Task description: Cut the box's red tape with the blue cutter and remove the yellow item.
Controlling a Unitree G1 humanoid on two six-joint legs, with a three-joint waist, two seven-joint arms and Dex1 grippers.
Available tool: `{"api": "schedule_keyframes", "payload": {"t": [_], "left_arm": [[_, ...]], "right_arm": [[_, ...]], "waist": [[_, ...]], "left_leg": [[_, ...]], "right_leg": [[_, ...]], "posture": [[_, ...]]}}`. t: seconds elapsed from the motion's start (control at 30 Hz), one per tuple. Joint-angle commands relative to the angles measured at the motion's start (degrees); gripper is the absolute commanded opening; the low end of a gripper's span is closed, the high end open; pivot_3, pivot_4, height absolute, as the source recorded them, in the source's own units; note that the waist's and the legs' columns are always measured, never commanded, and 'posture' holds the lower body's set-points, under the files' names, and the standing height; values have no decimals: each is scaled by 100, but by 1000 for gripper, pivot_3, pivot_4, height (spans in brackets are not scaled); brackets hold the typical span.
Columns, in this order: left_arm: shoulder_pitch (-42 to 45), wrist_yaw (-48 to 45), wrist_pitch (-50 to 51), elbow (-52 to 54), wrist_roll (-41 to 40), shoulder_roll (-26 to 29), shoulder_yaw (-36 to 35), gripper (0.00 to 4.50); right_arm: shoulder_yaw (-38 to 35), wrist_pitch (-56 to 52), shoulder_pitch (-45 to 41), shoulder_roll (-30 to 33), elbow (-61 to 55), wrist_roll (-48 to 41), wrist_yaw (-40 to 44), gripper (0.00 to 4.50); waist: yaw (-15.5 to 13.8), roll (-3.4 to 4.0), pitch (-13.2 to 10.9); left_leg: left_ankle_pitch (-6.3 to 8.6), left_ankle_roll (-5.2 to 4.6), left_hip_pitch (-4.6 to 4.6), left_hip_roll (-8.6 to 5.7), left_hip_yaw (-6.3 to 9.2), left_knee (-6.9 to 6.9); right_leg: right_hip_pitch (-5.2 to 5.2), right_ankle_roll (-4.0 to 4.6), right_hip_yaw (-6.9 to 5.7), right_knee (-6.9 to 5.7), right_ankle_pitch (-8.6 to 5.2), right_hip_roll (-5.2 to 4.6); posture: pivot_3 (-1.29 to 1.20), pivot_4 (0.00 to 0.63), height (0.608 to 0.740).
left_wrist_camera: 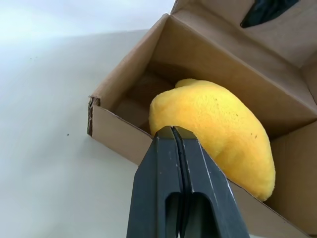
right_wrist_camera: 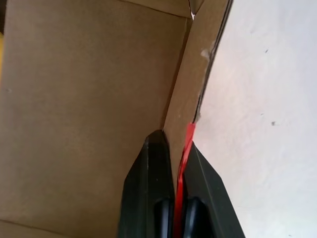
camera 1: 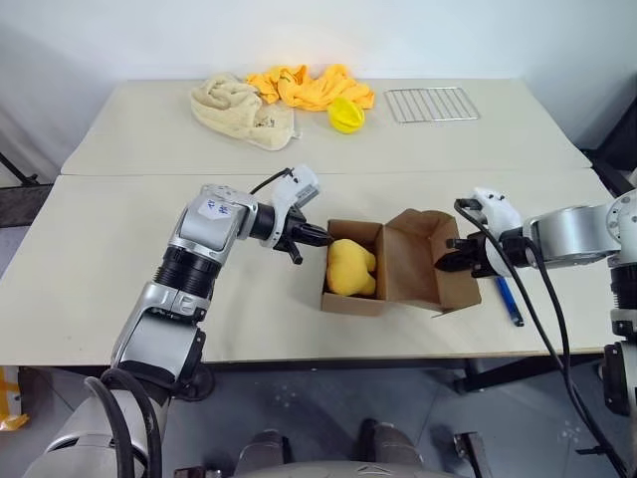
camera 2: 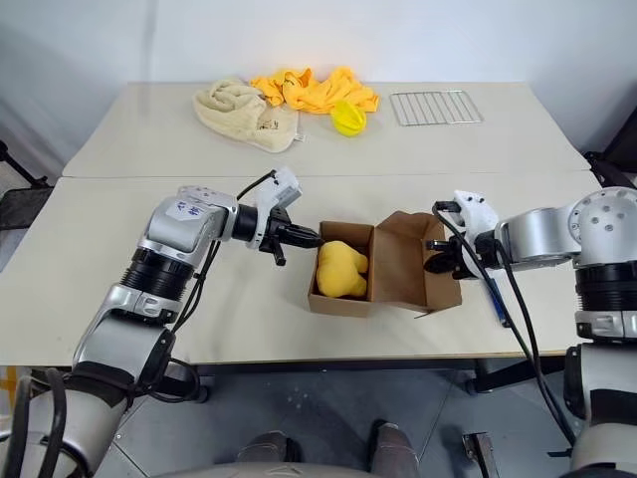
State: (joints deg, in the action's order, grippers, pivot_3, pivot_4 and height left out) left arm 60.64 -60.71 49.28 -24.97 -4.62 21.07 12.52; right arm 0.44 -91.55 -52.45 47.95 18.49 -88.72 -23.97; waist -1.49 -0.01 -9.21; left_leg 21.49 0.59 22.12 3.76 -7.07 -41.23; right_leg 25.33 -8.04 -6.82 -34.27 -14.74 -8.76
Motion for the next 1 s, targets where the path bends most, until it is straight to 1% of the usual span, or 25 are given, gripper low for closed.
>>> {"api": "schedule_keyframes", "payload": {"t": [0.03,0.13,0.23,0.3,0.33,0.37,0.4,0.43,0.5,0.53,0.63,0.67,0.7,0.83,1.0], "left_arm": [[-191,172,95,-253,92,-115,292,0],[-169,193,5,-369,108,-161,301,0],[-146,176,-40,-403,124,-137,307,0],[-126,152,-43,-417,117,-96,291,0],[-117,144,-51,-427,113,-70,276,0],[-98,149,-54,-455,114,-38,253,0],[-93,134,-67,-461,123,6,251,0],[-82,121,-89,-486,132,36,251,0],[-61,107,-95,-540,127,63,255,0],[-50,109,-107,-563,132,68,265,0],[18,114,-170,-697,137,79,279,0],[40,115,-199,-746,141,79,283,0],[60,112,-231,-793,146,77,287,0],[208,100,-390,-1025,166,15,324,0],[398,86,-604,-1315,205,-92,369,0]], "right_arm": [[-277,-93,199,-206,17,211,-42,34],[-445,-1,357,-436,-178,543,94,34],[-221,920,575,-330,-1387,1577,984,34],[-210,1246,738,-264,-1870,1916,1611,34],[-189,1403,838,-163,-2089,2093,1970,225],[-179,1542,959,-8,-2440,2168,2498,457],[-282,1691,1055,75,-2653,2226,2849,622],[-350,1815,1122,122,-2779,2306,3125,853],[-361,2275,1276,314,-2833,2778,3643,853],[-392,2407,1340,395,-2770,2949,3840,965],[-645,2917,1576,568,-2571,3337,4471,965],[-718,3089,1661,600,-2498,3471,4666,1205],[-762,3212,1724,618,-2412,3595,4807,1317],[-702,3444,1879,599,-2218,4048,5199,2694],[-636,3493,1906,419,-2186,4427,5404,4480]], "waist": [[-3,-4,6],[-1,-1,14],[0,2,15],[14,2,15],[18,2,16],[12,2,16],[13,3,16],[23,3,16],[27,3,16],[28,2,16],[-8,2,15],[-8,2,15],[-8,2,15],[15,2,15],[31,1,14]], "left_leg": [[0,0,-1,0,1,-1],[0,0,-8,0,1,-1],[0,0,-9,0,2,0],[0,0,-9,0,1,-2],[0,0,-10,0,1,-2],[0,0,-12,0,0,-2],[0,0,-13,0,1,-2],[0,0,-13,0,1,-1],[0,0,-25,0,-2,-1],[0,0,-33,0,-3,1],[2,-2,-56,0,-1,8],[3,-5,-62,0,0,9],[5,-7,-62,-1,-2,9],[6,-10,-68,-2,-4,12],[6,-9,-70,-2,-6,20]], "right_leg": [[-3,0,0,0,0,0],[-10,0,-1,1,0,0],[-11,0,-1,2,0,0],[-11,0,1,2,0,0],[-11,-1,1,2,0,0],[-12,-1,1,0,1,0],[-12,0,2,0,1,0],[-12,0,2,0,1,0],[-20,1,6,-2,1,1],[-27,1,7,-2,2,2],[-61,2,4,12,2,2],[-72,1,1,20,2,2],[-74,1,2,24,2,2],[-78,-1,3,27,3,2],[-75,-1,3,29,3,3]], "posture": [[0,150,740],[0,150,740],[0,150,740],[0,150,740],[0,150,740],[0,150,740],[0,150,740],[0,150,740],[0,150,740],[0,150,740],[0,150,740],[0,150,740],[0,150,740],[0,150,740],[0,150,740]]}}
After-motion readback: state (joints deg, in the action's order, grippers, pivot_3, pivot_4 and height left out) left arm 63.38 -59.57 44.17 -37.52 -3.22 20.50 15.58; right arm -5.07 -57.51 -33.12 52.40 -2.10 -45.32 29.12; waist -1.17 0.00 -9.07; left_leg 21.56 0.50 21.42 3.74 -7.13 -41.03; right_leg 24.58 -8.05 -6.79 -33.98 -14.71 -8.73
